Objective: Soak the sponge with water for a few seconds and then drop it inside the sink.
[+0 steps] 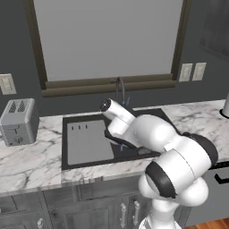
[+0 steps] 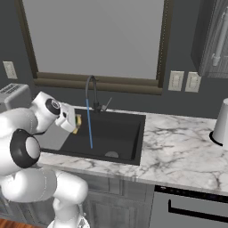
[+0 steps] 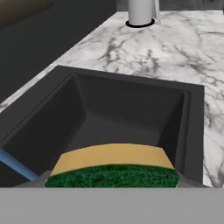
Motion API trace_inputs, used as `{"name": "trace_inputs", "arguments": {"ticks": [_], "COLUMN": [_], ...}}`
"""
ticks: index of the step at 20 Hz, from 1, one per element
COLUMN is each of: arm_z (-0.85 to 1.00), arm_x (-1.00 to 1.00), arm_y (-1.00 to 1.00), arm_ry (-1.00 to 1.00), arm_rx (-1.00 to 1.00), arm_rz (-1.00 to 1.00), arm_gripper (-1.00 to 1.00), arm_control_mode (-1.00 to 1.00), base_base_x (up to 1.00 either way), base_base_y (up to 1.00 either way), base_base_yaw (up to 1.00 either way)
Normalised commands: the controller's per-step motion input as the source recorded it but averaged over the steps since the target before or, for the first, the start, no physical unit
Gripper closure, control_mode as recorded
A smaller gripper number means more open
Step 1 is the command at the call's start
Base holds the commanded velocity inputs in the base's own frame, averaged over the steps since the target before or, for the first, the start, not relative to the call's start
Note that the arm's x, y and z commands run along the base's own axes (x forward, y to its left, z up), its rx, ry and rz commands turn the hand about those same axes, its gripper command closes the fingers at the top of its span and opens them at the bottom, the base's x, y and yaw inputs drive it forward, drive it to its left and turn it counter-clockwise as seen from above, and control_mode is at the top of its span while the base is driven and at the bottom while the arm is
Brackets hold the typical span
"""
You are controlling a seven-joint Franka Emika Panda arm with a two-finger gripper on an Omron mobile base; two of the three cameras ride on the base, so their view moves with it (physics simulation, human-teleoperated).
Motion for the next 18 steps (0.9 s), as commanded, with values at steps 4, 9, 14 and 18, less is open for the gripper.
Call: {"name": "trace_inputs", "arguments": {"ticks": [4, 9, 14, 18], "arm_z": [-0.28, -0.19, -0.07, -0.13], "arm_x": [0.31, 0.24, 0.18, 0.24], "arm_y": [0.0, 0.0, 0.0, 0.0], "arm_ry": [0.0, 0.0, 0.0, 0.0], "arm_rx": [0.0, 0.0, 0.0, 0.0], "arm_rz": [0.0, 0.0, 0.0, 0.0], "arm_gripper": [1.0, 1.0, 1.0, 1.0], "arm_control_mode": [-1.0, -1.0, -1.0, -1.0], "base_base_x": [0.0, 0.0, 0.0, 0.0], "base_base_y": [0.0, 0.0, 0.0, 0.0], "base_base_yaw": [0.0, 0.0, 0.0, 0.0]}}
